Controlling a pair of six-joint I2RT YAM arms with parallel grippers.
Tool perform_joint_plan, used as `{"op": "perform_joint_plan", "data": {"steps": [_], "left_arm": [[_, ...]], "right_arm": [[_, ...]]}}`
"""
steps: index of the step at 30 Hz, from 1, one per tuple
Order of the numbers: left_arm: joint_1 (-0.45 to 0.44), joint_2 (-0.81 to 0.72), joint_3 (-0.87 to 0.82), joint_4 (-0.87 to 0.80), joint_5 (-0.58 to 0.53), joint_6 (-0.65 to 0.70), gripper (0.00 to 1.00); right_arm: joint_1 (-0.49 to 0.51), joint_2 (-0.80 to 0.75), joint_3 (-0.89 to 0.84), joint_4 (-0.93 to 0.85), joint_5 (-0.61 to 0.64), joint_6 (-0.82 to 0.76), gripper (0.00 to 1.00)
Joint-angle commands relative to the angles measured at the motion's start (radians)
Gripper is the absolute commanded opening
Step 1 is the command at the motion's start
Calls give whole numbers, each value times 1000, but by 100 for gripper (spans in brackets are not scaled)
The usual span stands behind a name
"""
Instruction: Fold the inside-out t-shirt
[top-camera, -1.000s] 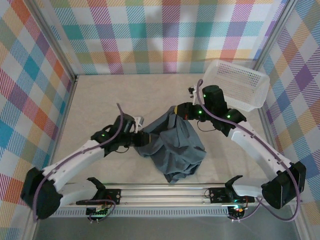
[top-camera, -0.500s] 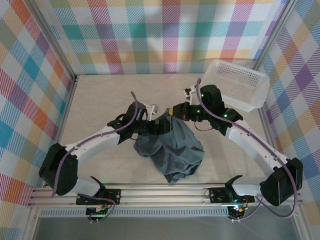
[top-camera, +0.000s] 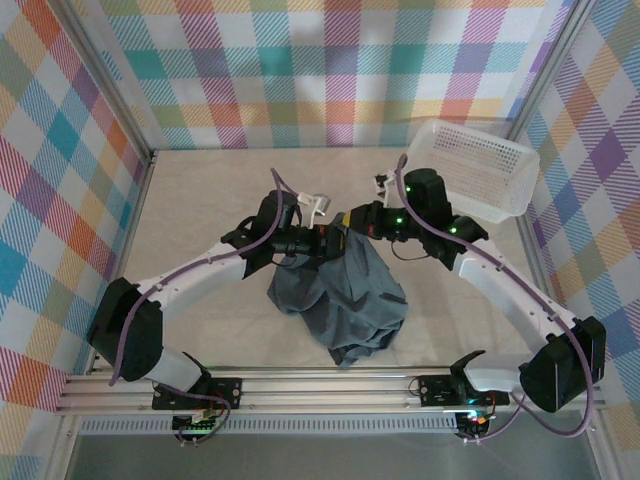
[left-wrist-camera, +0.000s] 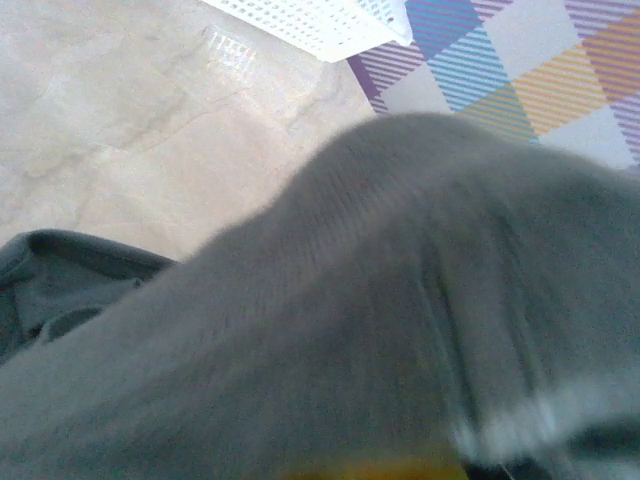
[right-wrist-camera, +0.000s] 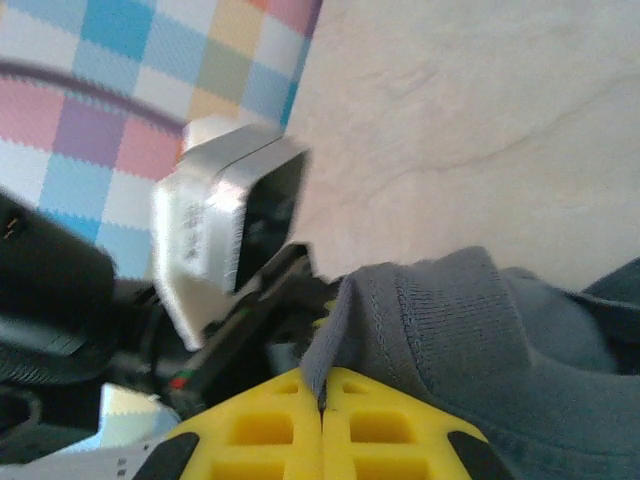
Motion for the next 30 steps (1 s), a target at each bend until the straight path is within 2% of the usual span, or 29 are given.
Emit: {"op": "perform_joint_plan", "data": {"steps": [1,4,6,11,14,17,18,20,22,23,25,26,28,30], "left_arm": [[25,-126,30,27,48,-165,0],[36,-203,112,-135,20,-200,0],[46,-227,169,-242,2,-203,0],[72,-223,243,-333,48,-303,0],[71,-198,281,-393,40,-277,0],[68,-182,288,-404,23,-230,0],[64,-172,306,-453,-8,-174,0],[39,-160,330,-614,-212,-27,0],[30,-143,294,-714,-455,55,18],[38,-125,268,-730,-499,81,28],[64,-70,227,-724,-483,103,44],[75,-38,218,-718,-455,99,48],[86,29,201,-678,-405,77,55],[89,84,194,-626,-361,64,68]], "right_arm": [[-90,-21,-29,-45,61,-48,0],[-105,46,-23,-125,97,-186,0],[-110,87,-32,-117,66,-223,0],[-109,160,-17,-185,177,-313,6],[-107,75,-38,-164,135,-306,28],[-88,-98,-142,-52,165,-273,25],[-66,-146,-176,-36,218,-256,27],[-18,-193,-193,-57,283,-237,34],[56,-185,-176,-109,360,-197,32],[92,-159,-168,-121,373,-164,31],[156,-77,-150,-119,378,-126,36],[178,-29,-134,-131,401,-120,42],[191,89,-92,-171,447,-101,59],[191,179,-79,-154,465,-115,66]]}}
